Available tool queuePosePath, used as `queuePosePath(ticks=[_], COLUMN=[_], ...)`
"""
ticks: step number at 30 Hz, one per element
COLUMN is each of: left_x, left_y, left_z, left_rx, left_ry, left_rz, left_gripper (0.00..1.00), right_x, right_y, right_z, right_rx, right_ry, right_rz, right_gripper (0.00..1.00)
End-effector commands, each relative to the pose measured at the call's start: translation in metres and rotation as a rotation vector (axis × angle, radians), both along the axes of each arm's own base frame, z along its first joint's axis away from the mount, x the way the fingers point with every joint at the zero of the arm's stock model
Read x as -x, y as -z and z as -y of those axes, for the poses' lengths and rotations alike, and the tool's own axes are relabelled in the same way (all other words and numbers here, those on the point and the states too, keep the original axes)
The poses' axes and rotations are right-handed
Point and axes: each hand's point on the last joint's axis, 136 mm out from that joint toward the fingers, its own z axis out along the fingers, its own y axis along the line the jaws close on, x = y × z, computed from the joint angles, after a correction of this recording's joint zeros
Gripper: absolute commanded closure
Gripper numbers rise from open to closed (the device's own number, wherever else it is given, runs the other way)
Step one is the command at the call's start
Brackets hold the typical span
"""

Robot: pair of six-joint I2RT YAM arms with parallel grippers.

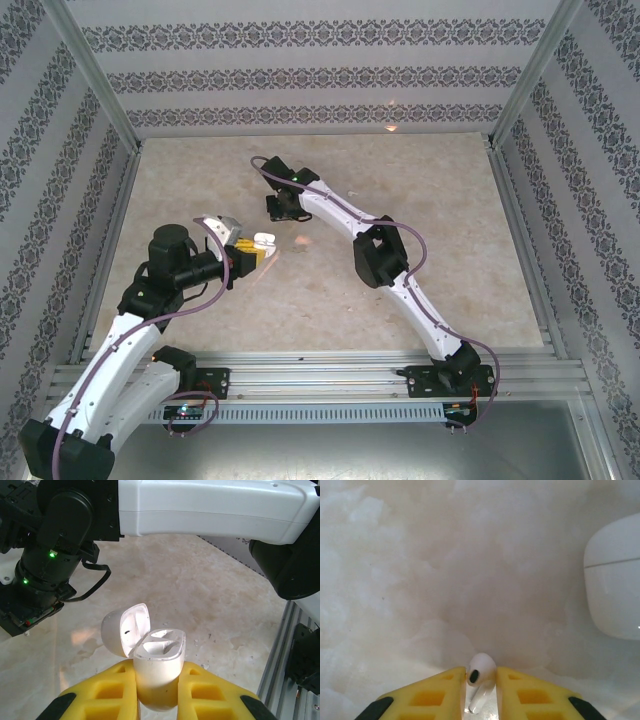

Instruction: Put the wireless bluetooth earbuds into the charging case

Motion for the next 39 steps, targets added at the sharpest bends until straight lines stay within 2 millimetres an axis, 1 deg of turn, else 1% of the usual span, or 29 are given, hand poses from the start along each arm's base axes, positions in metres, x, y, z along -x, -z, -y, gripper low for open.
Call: queuePosePath(ticks=[1,4,7,10,12,16,18,19,20,22,25,27,29,33,36,39], left_x=[0.005,0.006,0.008,0.01,0.011,0.009,0.008,0.006,0.005,0.005,0.007,0.009,0.01,0.016,0.022,0.024], left_y=[-0.008,-0.012,-0.017,-0.02,-0.022,-0.023,-0.02,-0.018,-0.016,-0.013,-0.002,0.004,0.01,0.019,0.024,0.025], left_z=[0.003,0.003,0.005,0.007,0.008,0.011,0.014,0.017,0.02,0.031,0.055,0.073,0.084,0.099,0.106,0.103], left_rx=[0.042,0.065,0.082,0.096,0.107,0.13,0.137,0.138,0.139,0.131,0.105,0.124,0.139,0.099,0.046,0.009], left_ry=[0.02,0.02,0.031,0.047,0.05,0.062,0.07,0.075,0.082,0.109,0.158,0.184,0.184,0.188,0.218,0.219], left_rz=[0.028,0.044,0.057,0.059,0.06,0.064,0.057,0.052,0.05,0.049,0.049,0.05,0.049,0.083,0.074,0.08], left_gripper=[1.0,1.0,1.0,1.0,1.0,1.0,1.0,1.0,1.0,1.0,1.0,1.0,1.0,1.0,1.0,1.0], right_x=[0.007,0.013,0.022,0.036,0.049,0.079,0.099,0.107,0.119,0.136,0.16,0.171,0.176,0.176,0.173,0.171], right_y=[-0.004,-0.009,-0.014,-0.016,-0.018,-0.013,-0.007,-0.005,0.0,0.005,0.014,0.018,0.018,0.006,-0.004,-0.014], right_z=[-0.002,0.002,0.012,0.027,0.039,0.074,0.098,0.106,0.119,0.137,0.156,0.162,0.165,0.162,0.159,0.155], right_rx=[0.012,0.021,0.046,0.071,0.083,0.128,0.149,0.152,0.166,0.166,0.166,0.161,0.159,0.138,0.116,0.099], right_ry=[-0.033,-0.051,-0.068,-0.08,-0.086,-0.077,-0.065,-0.062,-0.059,-0.057,-0.063,-0.071,-0.076,-0.078,-0.074,-0.066], right_rz=[0.008,-0.003,-0.01,-0.023,-0.03,-0.064,-0.101,-0.112,-0.134,-0.161,-0.205,-0.233,-0.252,-0.247,-0.245,-0.246], right_gripper=[0.82,0.87,0.9,0.9,0.91,0.91,0.91,0.91,0.9,0.9,0.87,0.85,0.83,0.76,0.74,0.71])
